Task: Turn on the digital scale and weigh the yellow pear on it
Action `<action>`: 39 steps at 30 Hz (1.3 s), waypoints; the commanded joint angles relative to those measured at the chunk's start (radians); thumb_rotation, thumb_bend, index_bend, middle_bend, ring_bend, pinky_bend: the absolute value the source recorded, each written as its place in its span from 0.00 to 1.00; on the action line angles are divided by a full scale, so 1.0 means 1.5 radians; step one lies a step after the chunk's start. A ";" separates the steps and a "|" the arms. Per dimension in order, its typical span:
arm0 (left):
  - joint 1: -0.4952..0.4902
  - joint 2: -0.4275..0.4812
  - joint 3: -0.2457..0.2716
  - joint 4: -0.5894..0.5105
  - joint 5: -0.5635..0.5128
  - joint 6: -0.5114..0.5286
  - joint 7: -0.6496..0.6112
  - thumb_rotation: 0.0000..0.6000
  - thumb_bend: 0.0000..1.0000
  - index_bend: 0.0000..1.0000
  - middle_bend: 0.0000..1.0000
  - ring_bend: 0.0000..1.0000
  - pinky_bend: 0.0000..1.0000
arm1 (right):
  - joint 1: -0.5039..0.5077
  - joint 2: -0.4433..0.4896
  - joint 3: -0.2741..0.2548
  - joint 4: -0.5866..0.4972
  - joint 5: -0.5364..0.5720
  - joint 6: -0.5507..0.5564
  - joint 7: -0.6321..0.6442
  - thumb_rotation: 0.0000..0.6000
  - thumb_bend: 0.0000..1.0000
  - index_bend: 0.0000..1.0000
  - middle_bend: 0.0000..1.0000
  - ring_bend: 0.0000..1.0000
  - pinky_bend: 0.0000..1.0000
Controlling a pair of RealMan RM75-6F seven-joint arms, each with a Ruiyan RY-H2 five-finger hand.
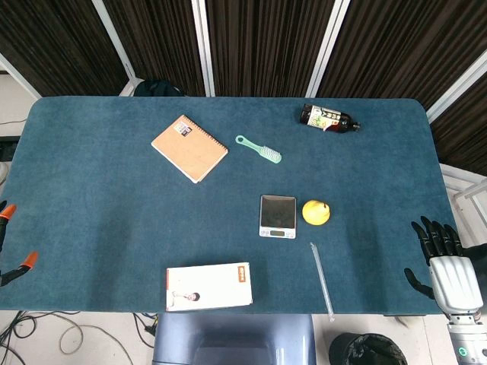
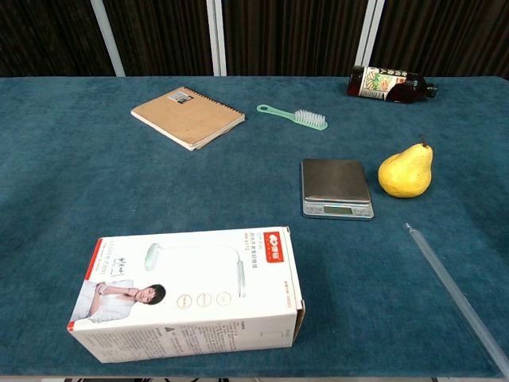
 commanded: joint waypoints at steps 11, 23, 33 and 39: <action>0.004 -0.001 0.001 -0.005 0.007 0.010 0.007 1.00 0.19 0.10 0.05 0.00 0.05 | 0.008 -0.004 -0.007 0.004 -0.003 -0.020 0.002 1.00 0.35 0.00 0.00 0.02 0.07; 0.010 0.001 -0.005 -0.006 0.001 0.023 0.000 1.00 0.19 0.10 0.05 0.00 0.05 | 0.008 0.005 -0.018 -0.004 -0.029 -0.013 0.038 1.00 0.35 0.00 0.02 0.06 0.13; 0.010 0.000 -0.004 -0.007 0.005 0.023 0.003 1.00 0.19 0.10 0.05 0.00 0.05 | 0.020 0.014 -0.034 -0.013 -0.056 -0.032 0.063 1.00 0.43 0.00 0.22 0.27 0.39; 0.009 -0.003 -0.003 -0.008 0.010 0.023 0.011 1.00 0.19 0.10 0.05 0.00 0.05 | 0.091 0.080 -0.042 -0.031 -0.091 -0.130 0.113 1.00 0.56 0.00 0.34 0.39 0.50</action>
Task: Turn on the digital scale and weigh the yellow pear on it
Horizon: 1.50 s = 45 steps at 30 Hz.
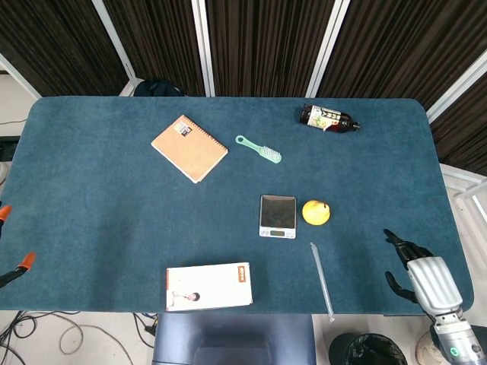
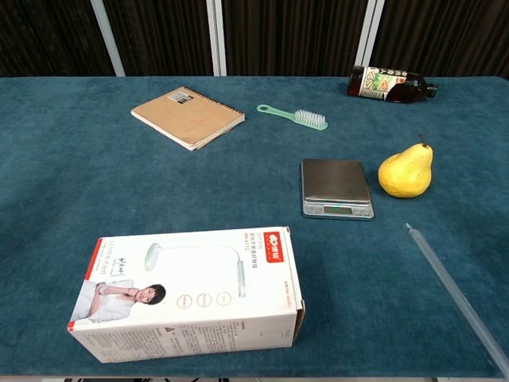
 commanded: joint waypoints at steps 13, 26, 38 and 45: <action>-0.002 -0.009 0.003 0.000 0.006 -0.002 0.018 1.00 0.19 0.10 0.05 0.00 0.05 | 0.173 0.087 0.007 -0.107 0.003 -0.272 -0.095 1.00 0.89 0.02 0.69 0.80 0.82; -0.001 -0.012 0.004 0.003 0.001 -0.006 0.025 1.00 0.19 0.10 0.05 0.00 0.05 | 0.270 0.024 0.044 -0.165 0.210 -0.435 -0.304 1.00 1.00 0.00 0.77 0.89 0.88; -0.002 -0.013 0.001 0.005 -0.004 -0.009 0.025 1.00 0.19 0.10 0.05 0.00 0.05 | 0.334 -0.060 0.054 -0.179 0.361 -0.425 -0.452 1.00 1.00 0.00 0.77 0.89 0.92; -0.003 -0.014 0.001 0.006 -0.005 -0.012 0.025 1.00 0.19 0.10 0.05 0.00 0.05 | 0.378 -0.096 0.052 -0.191 0.448 -0.405 -0.520 1.00 1.00 0.00 0.77 0.90 0.94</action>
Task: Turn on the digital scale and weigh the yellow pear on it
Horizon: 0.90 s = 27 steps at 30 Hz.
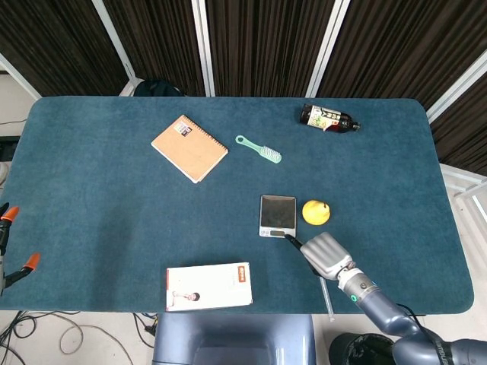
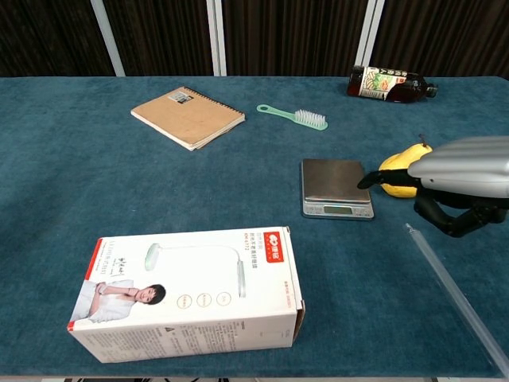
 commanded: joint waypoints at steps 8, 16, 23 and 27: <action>-0.001 -0.001 -0.002 0.001 -0.003 -0.001 0.000 1.00 0.19 0.10 0.05 0.00 0.05 | 0.076 -0.069 -0.002 0.000 0.135 0.044 -0.090 1.00 1.00 0.00 0.78 0.90 0.96; -0.002 -0.003 -0.001 0.002 -0.003 -0.005 0.002 1.00 0.19 0.10 0.05 0.00 0.05 | 0.127 -0.109 0.001 0.006 0.216 0.073 -0.127 1.00 1.00 0.00 0.78 0.90 0.98; -0.002 -0.003 -0.001 0.002 -0.004 -0.005 0.004 1.00 0.19 0.10 0.05 0.00 0.05 | 0.168 -0.145 -0.003 0.022 0.265 0.092 -0.150 1.00 1.00 0.00 0.78 0.90 1.00; -0.001 -0.002 -0.002 0.002 -0.005 -0.004 0.002 1.00 0.19 0.10 0.05 0.00 0.05 | 0.184 -0.160 -0.005 0.029 0.284 0.101 -0.155 1.00 1.00 0.00 0.78 0.90 1.00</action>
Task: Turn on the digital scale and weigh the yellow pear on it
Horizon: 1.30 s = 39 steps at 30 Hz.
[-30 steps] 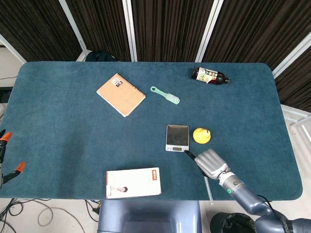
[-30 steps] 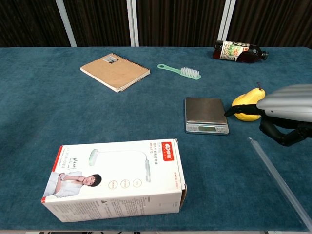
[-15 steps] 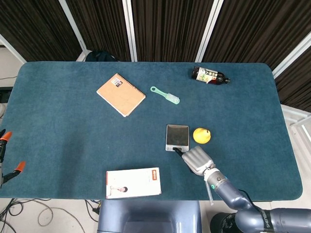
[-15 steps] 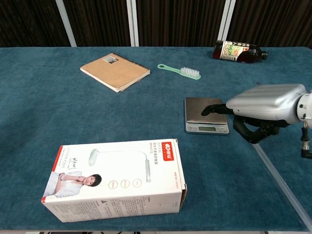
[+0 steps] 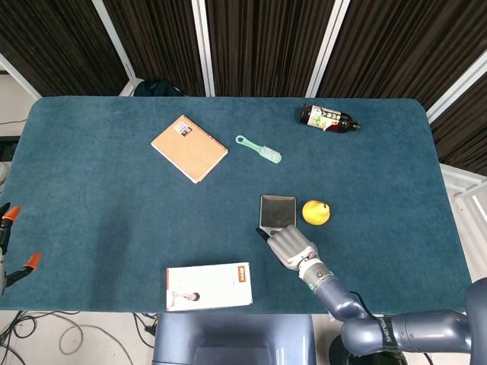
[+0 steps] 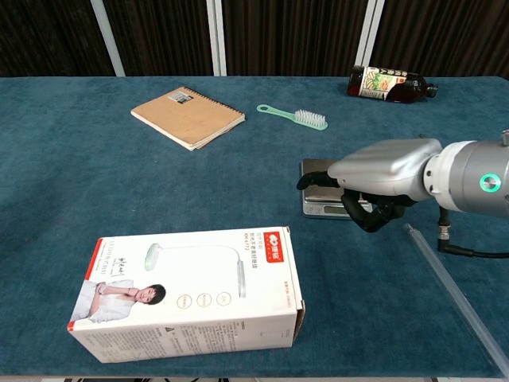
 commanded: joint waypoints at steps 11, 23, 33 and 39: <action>0.003 0.005 -0.003 -0.001 -0.003 0.005 -0.006 1.00 0.19 0.10 0.05 0.00 0.05 | 0.027 -0.020 -0.024 0.016 0.039 0.017 0.004 1.00 1.00 0.00 0.78 0.90 1.00; 0.002 0.003 -0.002 -0.002 -0.003 0.003 -0.001 1.00 0.19 0.10 0.05 0.00 0.05 | 0.034 -0.026 -0.041 0.027 0.032 0.017 0.027 1.00 1.00 0.00 0.78 0.90 1.00; 0.002 0.002 -0.001 -0.003 -0.003 0.001 0.004 1.00 0.19 0.10 0.05 0.00 0.05 | 0.048 -0.033 -0.046 0.037 0.048 0.015 0.032 1.00 1.00 0.00 0.78 0.90 1.00; 0.003 0.003 -0.002 -0.004 -0.003 0.005 0.005 1.00 0.19 0.10 0.05 0.00 0.05 | 0.055 -0.034 -0.049 0.044 0.058 0.011 0.039 1.00 1.00 0.00 0.78 0.90 1.00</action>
